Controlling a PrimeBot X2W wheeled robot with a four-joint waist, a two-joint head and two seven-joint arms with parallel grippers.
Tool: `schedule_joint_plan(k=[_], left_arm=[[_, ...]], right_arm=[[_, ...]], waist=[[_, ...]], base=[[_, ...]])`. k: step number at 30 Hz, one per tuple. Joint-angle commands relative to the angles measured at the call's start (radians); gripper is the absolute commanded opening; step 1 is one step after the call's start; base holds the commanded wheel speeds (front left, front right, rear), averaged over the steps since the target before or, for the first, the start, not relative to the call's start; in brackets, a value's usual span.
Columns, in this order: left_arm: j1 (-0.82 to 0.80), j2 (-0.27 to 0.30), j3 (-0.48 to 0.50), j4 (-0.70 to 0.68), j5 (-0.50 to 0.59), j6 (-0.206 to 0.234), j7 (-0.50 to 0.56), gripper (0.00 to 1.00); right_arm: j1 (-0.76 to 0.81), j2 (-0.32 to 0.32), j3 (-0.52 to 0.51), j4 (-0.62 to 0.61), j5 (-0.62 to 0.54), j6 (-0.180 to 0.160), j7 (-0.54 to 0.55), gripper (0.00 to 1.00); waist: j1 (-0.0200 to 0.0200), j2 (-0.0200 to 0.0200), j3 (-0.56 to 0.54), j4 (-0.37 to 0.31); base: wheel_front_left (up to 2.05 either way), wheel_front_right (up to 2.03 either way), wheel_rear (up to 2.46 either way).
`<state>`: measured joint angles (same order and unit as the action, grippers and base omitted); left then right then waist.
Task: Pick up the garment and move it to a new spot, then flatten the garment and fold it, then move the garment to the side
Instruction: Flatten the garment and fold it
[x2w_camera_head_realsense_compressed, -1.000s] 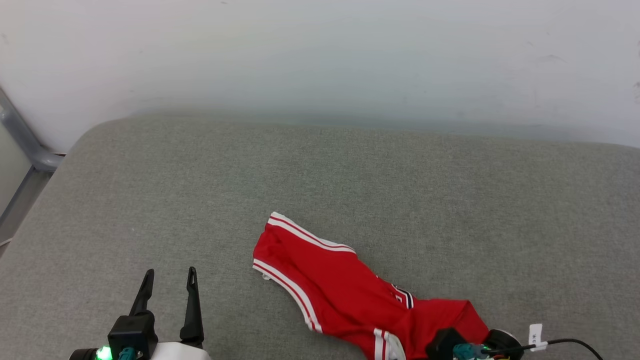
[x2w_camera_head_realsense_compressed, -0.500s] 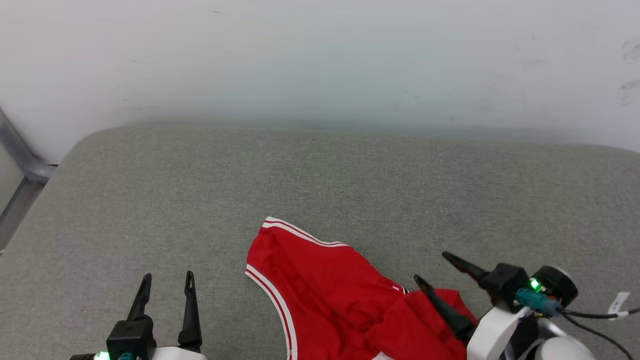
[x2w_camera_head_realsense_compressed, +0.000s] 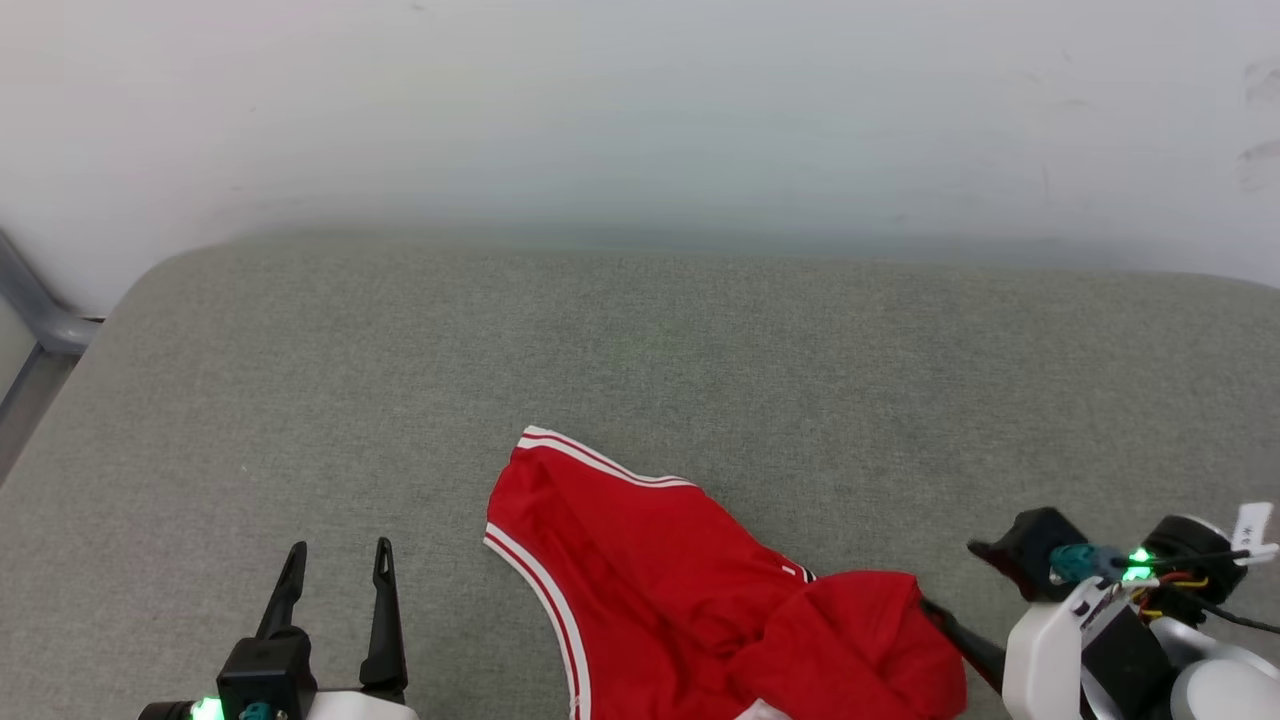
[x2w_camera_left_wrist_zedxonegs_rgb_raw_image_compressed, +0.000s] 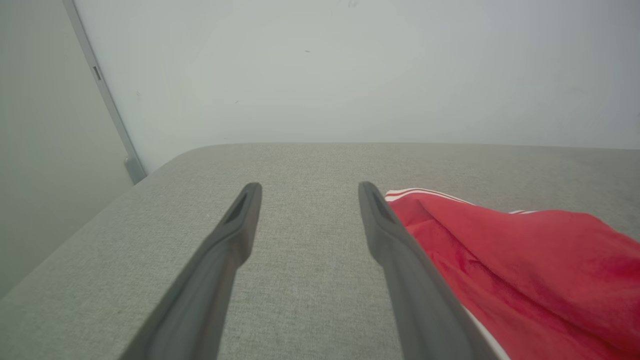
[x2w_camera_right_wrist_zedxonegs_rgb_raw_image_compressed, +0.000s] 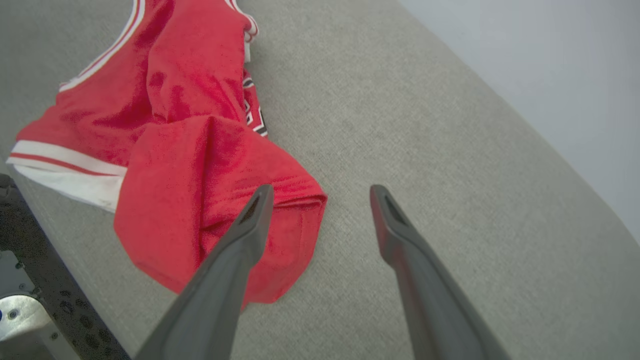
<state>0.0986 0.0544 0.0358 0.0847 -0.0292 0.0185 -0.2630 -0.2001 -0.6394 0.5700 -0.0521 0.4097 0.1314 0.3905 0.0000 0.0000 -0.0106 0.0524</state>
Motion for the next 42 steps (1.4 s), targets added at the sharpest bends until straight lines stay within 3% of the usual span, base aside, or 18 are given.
schedule_joint_plan(k=[1,8,13,14,22,23,24,32,42], left_arm=[[-0.005,0.001,-0.002,-0.004,0.006,0.002,-0.003,1.00],[-0.038,0.001,-0.016,-0.008,0.009,-0.007,-0.003,1.00],[-0.070,0.001,-0.018,-0.001,0.002,-0.014,-0.003,1.00],[-0.082,0.000,-0.022,0.001,0.005,-0.014,-0.003,1.00],[-0.090,-0.001,-0.026,0.005,0.005,-0.006,-0.003,1.00],[-0.086,-0.001,-0.024,0.006,0.006,-0.004,-0.003,1.00],[-0.081,-0.002,-0.025,0.005,0.007,-0.001,-0.003,1.00],[-0.049,-0.001,-0.019,0.012,0.005,-0.002,-0.003,1.00],[-0.006,0.005,-0.013,-0.004,0.006,0.004,-0.003,1.00]], right_arm=[[-0.015,-0.015,0.014,-0.004,0.016,-0.001,0.023,1.00],[-0.069,-0.079,0.155,0.038,0.070,-0.001,0.142,1.00],[-0.108,-0.052,0.250,0.136,0.088,-0.002,0.135,1.00],[-0.136,-0.035,0.310,0.213,0.079,-0.002,0.118,1.00],[-0.163,0.030,0.407,0.384,0.124,-0.002,0.054,1.00],[-0.167,0.034,0.410,0.393,0.133,-0.002,0.041,0.37],[-0.173,0.035,0.409,0.397,0.137,-0.002,0.025,0.00],[-0.131,0.022,0.250,0.359,0.152,-0.002,-0.123,0.00],[0.034,0.036,-0.166,0.134,0.101,-0.002,-0.140,0.00]], waist=[[0.0000,0.0000,0.005,0.003],[0.0000,0.0000,0.055,0.031],[0.0000,0.0000,0.096,0.051],[0.0000,0.0000,0.114,0.060],[0.0000,0.0000,0.124,0.064],[0.0000,0.0000,0.119,0.061],[0.0000,0.0000,0.115,0.058],[0.0000,0.0000,0.054,0.029],[0.0000,0.0000,0.015,-0.019]], base=[[0.00,0.00,0.00],[0.00,0.00,0.00],[0.00,0.00,0.00],[0.00,0.00,0.00],[0.00,0.00,0.00],[0.00,0.00,0.00],[0.00,0.00,0.00],[0.00,0.00,0.00],[0.00,0.00,0.00]])
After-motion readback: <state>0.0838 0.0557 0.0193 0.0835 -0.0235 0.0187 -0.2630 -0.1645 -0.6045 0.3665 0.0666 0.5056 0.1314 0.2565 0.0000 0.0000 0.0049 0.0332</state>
